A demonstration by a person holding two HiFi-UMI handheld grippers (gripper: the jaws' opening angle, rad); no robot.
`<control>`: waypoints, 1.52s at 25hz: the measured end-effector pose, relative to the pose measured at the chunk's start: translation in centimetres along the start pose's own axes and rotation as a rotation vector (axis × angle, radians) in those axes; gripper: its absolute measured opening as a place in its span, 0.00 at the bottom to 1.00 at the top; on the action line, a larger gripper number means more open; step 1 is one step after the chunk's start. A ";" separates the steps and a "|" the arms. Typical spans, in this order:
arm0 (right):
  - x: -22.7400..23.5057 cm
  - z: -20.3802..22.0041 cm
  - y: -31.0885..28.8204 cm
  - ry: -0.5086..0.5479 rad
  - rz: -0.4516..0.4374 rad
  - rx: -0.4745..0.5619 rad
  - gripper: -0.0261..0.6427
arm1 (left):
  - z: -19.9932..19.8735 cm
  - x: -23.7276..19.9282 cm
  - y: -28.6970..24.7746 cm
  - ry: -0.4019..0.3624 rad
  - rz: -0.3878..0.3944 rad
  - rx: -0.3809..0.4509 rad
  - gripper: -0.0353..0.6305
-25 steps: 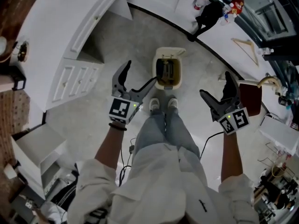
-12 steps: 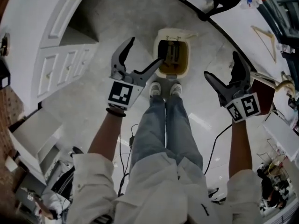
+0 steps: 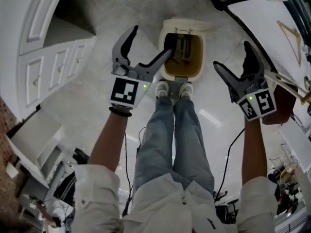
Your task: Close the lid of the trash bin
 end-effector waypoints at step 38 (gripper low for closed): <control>5.1 9.0 -11.2 0.073 -0.005 -0.006 0.52 | 9.6 -0.9 -11.0 -0.088 -0.015 -0.022 0.26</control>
Point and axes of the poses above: the fingertips, and each gripper's own axes: y backward along the fingers, x to its right, z out of its underside, the point moved 10 cm from there along y, backward along the fingers, and after that the axes turned 3 degrees about -z, right-handed, at the moved point
